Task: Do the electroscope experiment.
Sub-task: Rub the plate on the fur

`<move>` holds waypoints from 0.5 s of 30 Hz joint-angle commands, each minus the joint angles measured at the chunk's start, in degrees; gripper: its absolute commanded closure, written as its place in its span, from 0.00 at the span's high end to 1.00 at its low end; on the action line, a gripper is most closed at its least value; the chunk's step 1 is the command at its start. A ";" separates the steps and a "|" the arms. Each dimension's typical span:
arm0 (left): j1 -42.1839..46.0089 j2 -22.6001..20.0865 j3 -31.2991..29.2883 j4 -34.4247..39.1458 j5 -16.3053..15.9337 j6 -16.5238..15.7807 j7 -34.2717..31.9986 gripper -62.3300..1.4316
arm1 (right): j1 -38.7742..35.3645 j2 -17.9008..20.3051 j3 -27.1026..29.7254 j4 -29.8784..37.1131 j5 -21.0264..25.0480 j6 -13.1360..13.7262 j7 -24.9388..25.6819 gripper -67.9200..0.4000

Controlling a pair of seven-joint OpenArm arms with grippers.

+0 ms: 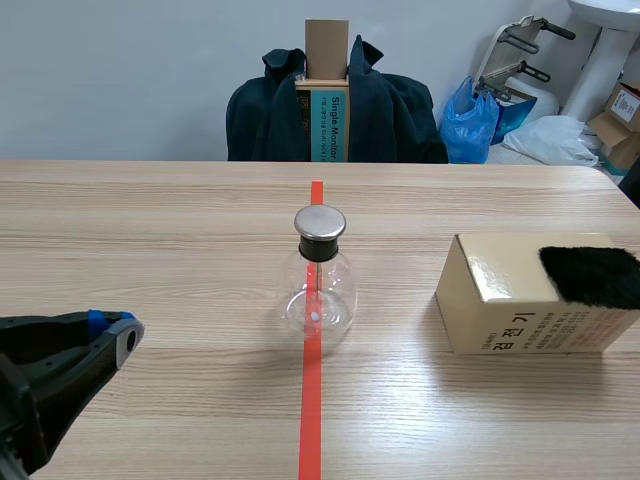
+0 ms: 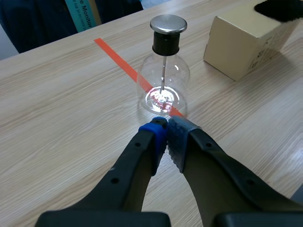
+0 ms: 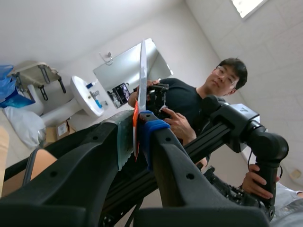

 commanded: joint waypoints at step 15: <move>-2.21 0.13 0.02 -0.44 0.76 -0.63 -1.33 1.00 | 9.01 0.61 -2.93 -12.98 -9.86 5.29 3.74 0.02</move>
